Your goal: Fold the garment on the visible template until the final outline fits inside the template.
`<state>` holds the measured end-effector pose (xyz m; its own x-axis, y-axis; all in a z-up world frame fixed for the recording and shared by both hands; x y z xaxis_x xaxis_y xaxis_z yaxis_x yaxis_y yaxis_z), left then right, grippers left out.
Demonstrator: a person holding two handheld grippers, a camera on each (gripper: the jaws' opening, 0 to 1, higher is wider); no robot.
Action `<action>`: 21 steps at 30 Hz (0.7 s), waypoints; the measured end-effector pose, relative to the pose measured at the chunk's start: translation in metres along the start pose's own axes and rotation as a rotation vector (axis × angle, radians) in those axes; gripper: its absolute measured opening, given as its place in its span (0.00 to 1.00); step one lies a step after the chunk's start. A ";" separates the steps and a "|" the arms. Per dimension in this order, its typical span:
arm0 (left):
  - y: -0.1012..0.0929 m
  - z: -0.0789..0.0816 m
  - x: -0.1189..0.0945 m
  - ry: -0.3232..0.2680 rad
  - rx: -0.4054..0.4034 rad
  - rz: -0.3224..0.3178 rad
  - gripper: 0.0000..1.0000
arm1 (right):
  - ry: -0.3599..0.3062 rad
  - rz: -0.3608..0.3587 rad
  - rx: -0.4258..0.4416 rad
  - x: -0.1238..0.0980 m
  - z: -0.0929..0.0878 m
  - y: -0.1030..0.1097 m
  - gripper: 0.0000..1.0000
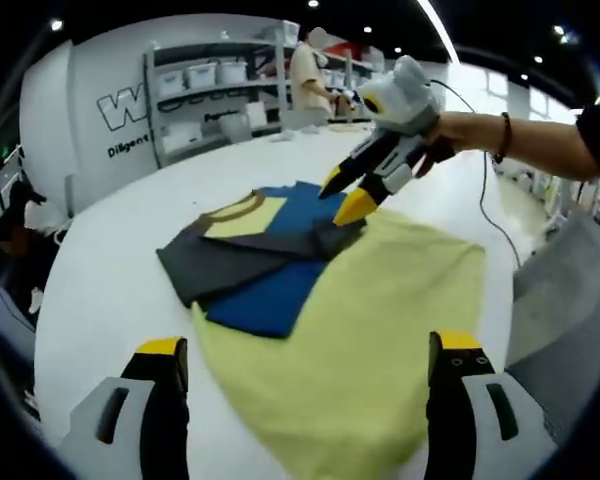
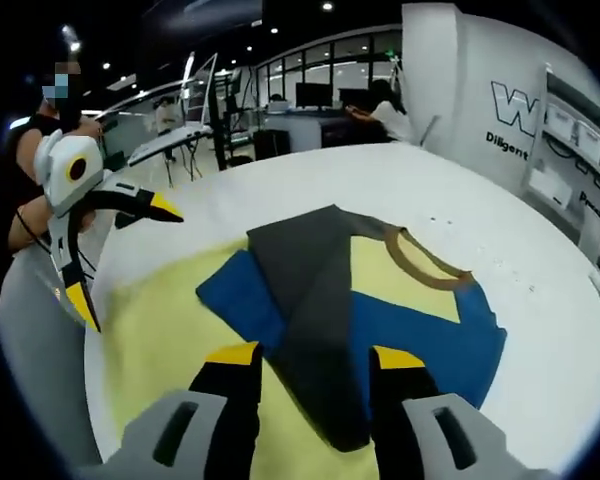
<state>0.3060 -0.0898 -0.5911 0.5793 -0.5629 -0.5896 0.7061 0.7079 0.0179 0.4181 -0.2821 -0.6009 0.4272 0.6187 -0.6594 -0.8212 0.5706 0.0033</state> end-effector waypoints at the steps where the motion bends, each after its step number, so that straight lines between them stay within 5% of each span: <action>1: -0.001 -0.001 -0.001 0.003 -0.009 -0.003 0.97 | 0.002 0.008 0.006 0.002 -0.001 -0.001 0.37; 8: -0.008 -0.006 -0.004 0.010 -0.068 -0.014 0.96 | 0.026 0.046 0.043 0.020 -0.009 -0.008 0.31; 13: -0.006 -0.015 -0.003 0.027 -0.077 0.001 0.94 | 0.024 0.052 0.053 0.023 -0.012 -0.009 0.16; 15: 0.002 -0.021 -0.003 0.082 -0.091 0.027 0.93 | 0.028 0.048 0.050 0.025 -0.014 -0.010 0.11; 21: 0.003 -0.018 -0.004 0.056 -0.101 0.038 0.91 | 0.027 0.052 0.022 0.024 -0.014 -0.010 0.00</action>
<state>0.2990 -0.0779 -0.6032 0.5791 -0.5123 -0.6341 0.6377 0.7693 -0.0391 0.4311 -0.2805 -0.6276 0.3735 0.6334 -0.6778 -0.8336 0.5496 0.0542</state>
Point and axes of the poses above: the point that each gripper's makers call its tool centre point, and the gripper's own axes: x roughly forward along the fingers, y roughly to its left, z roughly out of its top, the point moved 5 cm from there along -x, roughly backward along the fingers, and after that the axes turned 1 degree about -z, right-handed, at the moved point
